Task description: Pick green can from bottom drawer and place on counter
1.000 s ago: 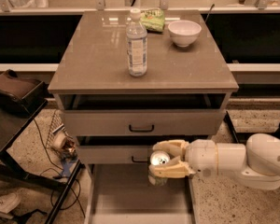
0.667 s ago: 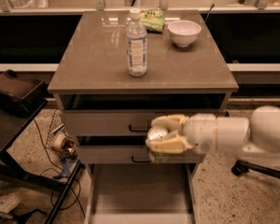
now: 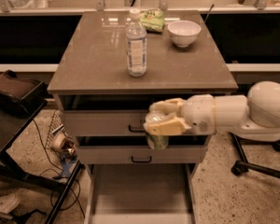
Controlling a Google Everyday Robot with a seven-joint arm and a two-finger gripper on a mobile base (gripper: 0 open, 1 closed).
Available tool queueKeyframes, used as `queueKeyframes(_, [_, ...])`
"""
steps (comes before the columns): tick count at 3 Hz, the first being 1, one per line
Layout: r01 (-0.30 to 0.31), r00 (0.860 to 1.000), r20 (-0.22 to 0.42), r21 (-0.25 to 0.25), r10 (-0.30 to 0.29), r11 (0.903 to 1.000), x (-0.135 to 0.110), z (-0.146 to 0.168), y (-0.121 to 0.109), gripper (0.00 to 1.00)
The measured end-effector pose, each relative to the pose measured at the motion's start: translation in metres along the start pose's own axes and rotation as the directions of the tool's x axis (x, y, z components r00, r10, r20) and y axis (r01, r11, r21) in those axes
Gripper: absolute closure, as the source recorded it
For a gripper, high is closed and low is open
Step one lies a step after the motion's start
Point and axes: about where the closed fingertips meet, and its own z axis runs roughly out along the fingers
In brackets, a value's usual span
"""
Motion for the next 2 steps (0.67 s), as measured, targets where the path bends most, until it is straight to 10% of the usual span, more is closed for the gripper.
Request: queueKeyframes(2, [-0.075, 0.987, 0.141, 0.022, 0.071, 0.9969, -0.066, 0.039, -0.016, 1.00])
